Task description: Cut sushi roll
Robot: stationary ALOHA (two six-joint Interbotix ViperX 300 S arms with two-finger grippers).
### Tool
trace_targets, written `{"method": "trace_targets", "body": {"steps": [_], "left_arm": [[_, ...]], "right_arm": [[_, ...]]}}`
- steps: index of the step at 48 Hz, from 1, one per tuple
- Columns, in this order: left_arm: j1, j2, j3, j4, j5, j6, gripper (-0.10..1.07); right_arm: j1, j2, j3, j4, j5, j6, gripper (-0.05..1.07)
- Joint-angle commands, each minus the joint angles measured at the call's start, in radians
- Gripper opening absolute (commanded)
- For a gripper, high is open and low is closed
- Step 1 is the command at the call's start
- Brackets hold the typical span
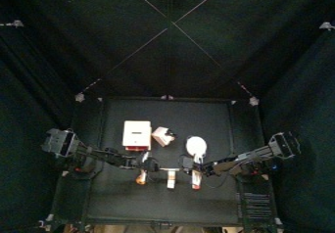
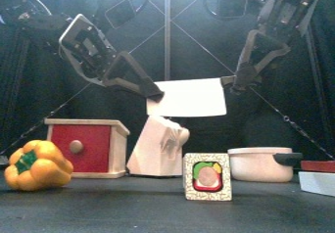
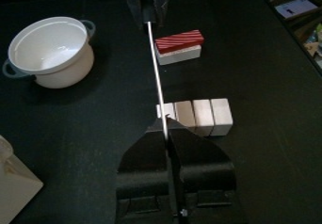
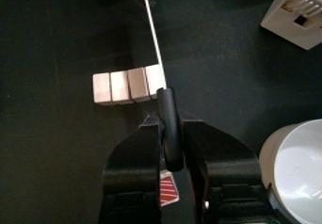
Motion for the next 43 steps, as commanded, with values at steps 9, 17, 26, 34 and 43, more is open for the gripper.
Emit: {"method": "trace_targets", "body": {"steps": [9,17,26,34,43], "left_arm": [[-0.037,0.023,-0.009,0.000,0.003,0.003,0.18],[-0.054,0.048,-0.011,-0.017,0.003,0.003,0.18],[-0.074,0.077,-0.021,-0.035,0.003,0.003,0.18],[-0.080,0.097,-0.029,-0.035,0.002,0.003,0.18],[-0.081,0.115,-0.034,-0.035,0.002,0.002,0.18]], "right_arm": [[0.008,0.018,-0.003,0.003,-0.006,0.006,0.35],[0.012,0.057,0.003,0.023,-0.014,0.008,0.35],[0.018,0.084,0.003,0.054,-0.015,0.006,0.35],[0.020,0.097,0.003,0.054,-0.026,0.006,0.35],[0.017,0.117,0.005,0.054,-0.037,0.008,0.35]]}}
